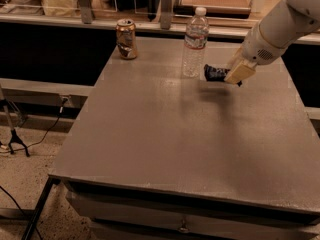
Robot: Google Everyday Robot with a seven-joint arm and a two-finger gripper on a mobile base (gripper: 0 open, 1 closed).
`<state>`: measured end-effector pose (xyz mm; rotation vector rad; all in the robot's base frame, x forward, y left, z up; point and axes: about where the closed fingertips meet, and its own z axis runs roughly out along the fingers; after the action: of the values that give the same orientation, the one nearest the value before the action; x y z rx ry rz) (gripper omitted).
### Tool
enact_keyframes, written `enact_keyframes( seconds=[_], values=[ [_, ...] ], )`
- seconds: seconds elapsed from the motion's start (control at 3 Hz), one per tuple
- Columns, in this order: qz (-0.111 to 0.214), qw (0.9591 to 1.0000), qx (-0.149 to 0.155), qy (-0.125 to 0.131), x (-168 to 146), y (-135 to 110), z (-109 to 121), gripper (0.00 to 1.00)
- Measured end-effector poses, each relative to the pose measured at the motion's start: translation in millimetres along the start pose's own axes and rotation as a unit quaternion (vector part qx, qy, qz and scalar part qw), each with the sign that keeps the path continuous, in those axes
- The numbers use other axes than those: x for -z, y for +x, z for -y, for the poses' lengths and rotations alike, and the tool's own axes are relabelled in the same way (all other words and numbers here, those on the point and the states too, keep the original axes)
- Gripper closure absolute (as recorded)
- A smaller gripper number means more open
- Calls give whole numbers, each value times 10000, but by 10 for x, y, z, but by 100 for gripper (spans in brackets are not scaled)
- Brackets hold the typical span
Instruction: Move rxbar blueberry near water bottle
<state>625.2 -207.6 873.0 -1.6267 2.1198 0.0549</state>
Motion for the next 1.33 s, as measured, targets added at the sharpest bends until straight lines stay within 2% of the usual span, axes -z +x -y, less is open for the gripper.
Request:
enact_keyframes(
  seconds=[0.67,1.33],
  values=[
    [-15,9999,-30,-108,-203,-72,73,100],
    [-13,9998,-74,-199,-280,-69,96,59]
  ],
)
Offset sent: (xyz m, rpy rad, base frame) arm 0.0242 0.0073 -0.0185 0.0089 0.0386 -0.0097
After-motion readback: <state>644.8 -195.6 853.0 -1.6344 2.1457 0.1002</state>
